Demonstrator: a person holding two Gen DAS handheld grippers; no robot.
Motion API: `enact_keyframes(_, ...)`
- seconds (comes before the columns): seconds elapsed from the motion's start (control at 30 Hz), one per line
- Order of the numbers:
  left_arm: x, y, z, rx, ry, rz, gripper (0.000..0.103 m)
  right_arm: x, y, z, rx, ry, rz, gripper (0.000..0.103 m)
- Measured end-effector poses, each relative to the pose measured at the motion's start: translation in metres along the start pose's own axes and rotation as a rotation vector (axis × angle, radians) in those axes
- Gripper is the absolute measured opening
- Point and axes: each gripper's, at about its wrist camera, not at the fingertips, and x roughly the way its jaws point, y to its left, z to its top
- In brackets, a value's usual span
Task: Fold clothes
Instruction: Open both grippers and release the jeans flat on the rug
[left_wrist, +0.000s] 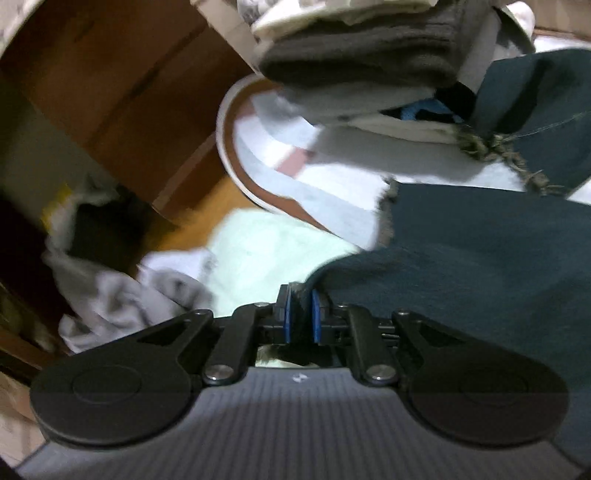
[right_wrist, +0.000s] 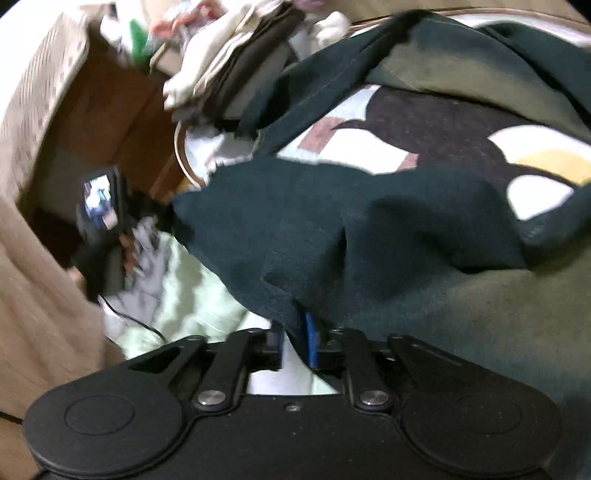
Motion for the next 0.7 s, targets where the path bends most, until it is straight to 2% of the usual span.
enact_keyframes(0.1, -0.009, 0.019, 0.011, -0.019, -0.038, 0.057, 0.013, -0.056, -0.016, 0.001, 0.056, -0.137, -0.029, 0.041)
enact_keyframes(0.13, -0.013, 0.024, 0.013, -0.032, -0.05, 0.042, 0.013, -0.079, -0.024, 0.001, 0.085, -0.194, -0.058, 0.041)
enact_keyframes(0.2, -0.021, 0.02, 0.021, -0.034, -0.082, -0.04, 0.014, -0.127, -0.043, -0.003, 0.159, -0.314, -0.132, 0.045)
enact_keyframes(0.27, -0.032, -0.001, 0.029, -0.048, -0.094, -0.208, 0.015, -0.18, -0.074, -0.013, 0.286, -0.428, -0.267, 0.049)
enact_keyframes(0.37, -0.058, -0.055, 0.047, -0.024, -0.122, -0.51, 0.018, -0.245, -0.119, -0.033, 0.529, -0.48, -0.493, 0.052)
enact_keyframes(0.43, -0.086, -0.103, 0.06, 0.056, -0.175, -0.692, 0.025, -0.283, -0.144, -0.057, 0.675, -0.504, -0.528, 0.054)
enact_keyframes(0.47, -0.102, -0.126, 0.063, 0.112, -0.2, -0.77, 0.03, -0.298, -0.152, -0.069, 0.726, -0.514, -0.519, 0.057)
enact_keyframes(0.53, -0.137, -0.174, 0.066, 0.244, -0.244, -0.927, 0.034, -0.32, -0.166, -0.096, 0.816, -0.522, -0.501, 0.058)
enact_keyframes(0.63, -0.185, -0.229, 0.058, 0.426, -0.267, -1.112, 0.035, -0.332, -0.188, -0.123, 0.919, -0.472, -0.498, 0.062)
enact_keyframes(0.7, -0.213, -0.252, 0.05, 0.507, -0.265, -1.208, 0.037, -0.333, -0.206, -0.137, 0.956, -0.414, -0.505, 0.063)
